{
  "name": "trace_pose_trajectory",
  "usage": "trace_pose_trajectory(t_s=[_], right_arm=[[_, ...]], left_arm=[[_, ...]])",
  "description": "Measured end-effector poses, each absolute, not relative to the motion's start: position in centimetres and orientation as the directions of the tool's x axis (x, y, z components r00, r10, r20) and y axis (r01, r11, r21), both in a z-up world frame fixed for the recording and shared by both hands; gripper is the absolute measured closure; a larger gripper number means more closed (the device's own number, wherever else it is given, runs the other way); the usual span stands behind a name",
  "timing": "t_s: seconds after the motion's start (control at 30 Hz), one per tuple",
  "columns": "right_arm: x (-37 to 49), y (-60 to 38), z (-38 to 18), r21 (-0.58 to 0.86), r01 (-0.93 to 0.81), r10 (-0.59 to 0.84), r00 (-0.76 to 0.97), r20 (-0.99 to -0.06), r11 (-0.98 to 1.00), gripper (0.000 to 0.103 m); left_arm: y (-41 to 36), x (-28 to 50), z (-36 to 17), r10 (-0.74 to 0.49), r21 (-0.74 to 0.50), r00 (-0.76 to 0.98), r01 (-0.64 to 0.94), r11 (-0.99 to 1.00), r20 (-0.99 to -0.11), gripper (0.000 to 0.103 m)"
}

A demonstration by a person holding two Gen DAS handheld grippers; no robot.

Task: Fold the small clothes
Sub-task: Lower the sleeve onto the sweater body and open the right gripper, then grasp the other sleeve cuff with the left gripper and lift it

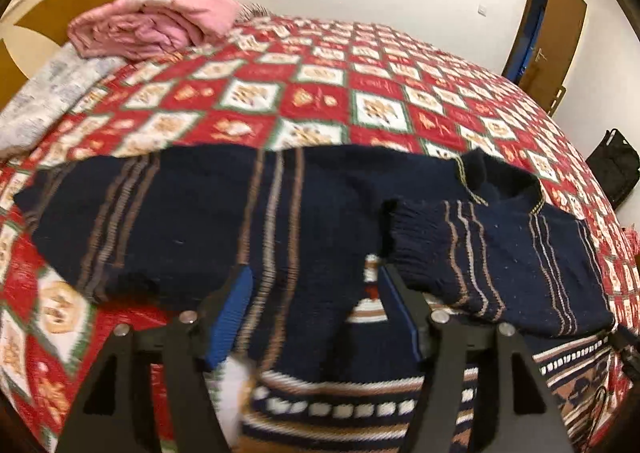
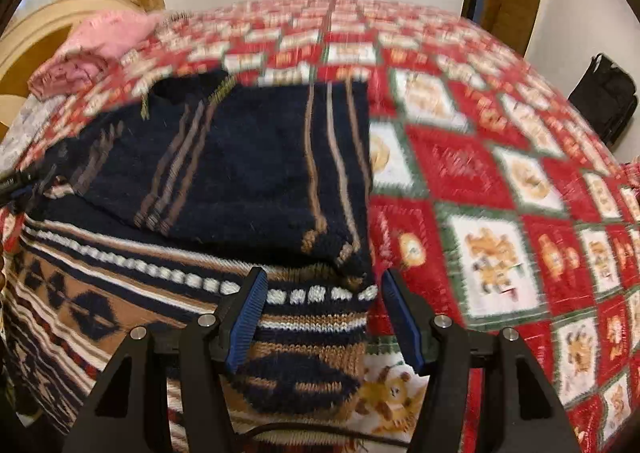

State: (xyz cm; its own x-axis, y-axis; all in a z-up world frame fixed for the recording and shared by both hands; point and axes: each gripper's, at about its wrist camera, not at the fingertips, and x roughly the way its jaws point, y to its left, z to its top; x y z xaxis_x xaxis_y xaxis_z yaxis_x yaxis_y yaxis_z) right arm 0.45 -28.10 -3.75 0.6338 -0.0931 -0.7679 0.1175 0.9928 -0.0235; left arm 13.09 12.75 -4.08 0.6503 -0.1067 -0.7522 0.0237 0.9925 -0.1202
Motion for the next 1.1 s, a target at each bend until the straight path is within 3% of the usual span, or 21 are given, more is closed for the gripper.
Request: trace_pose_trajectory(t_s=[0.13,0.33,0.53,0.6,0.73,0.87,1.1], right_arm=[[1.5,-24.2,-0.7,0.006,0.015,-0.006,0.713,-0.701,1.000,0.045],[6.6,-15.0,-0.7,0.061,-0.169,0.163,0.692,-0.703,0.984,0.046],[12.0,-7.7,-3.6,0.075,-0.249,0.218,0.621,-0.753,0.966,0.047],[13.0,-6.7,-4.4,0.119,-0.244,0.247,0.606,-0.756,0.962,0.047],[14.0,-4.9,-7.6,0.114,-0.243,0.233,0.547,-0.804,0.963,0.047],[13.4,-3.5,-8.2,0.000,-0.268,0.164,0.588,-0.792,0.963,0.047],[13.5,-3.6,-7.9,-0.020,-0.254,0.135,0.578,-0.805,0.967,0.047]], left_arm=[[12.5,12.6,-3.3,-0.116,-0.129,0.671,0.030,0.991,-0.733,0.035],[14.5,11.8,-4.7,-0.127,-0.190,0.646,-0.028,0.981,-0.753,0.035],[23.0,10.7,-4.2,0.021,-0.168,0.657,-0.224,0.960,-0.754,0.034],[26.3,10.5,-3.9,0.098,-0.144,0.661,-0.302,0.943,-0.744,0.026],[31.4,10.9,-4.0,0.217,-0.084,0.647,-0.402,0.912,-0.731,0.025],[34.4,12.2,-5.0,0.306,-0.016,0.603,-0.469,0.883,-0.737,0.025],[36.2,12.4,-6.1,0.302,-0.037,0.574,-0.503,0.863,-0.761,0.025]])
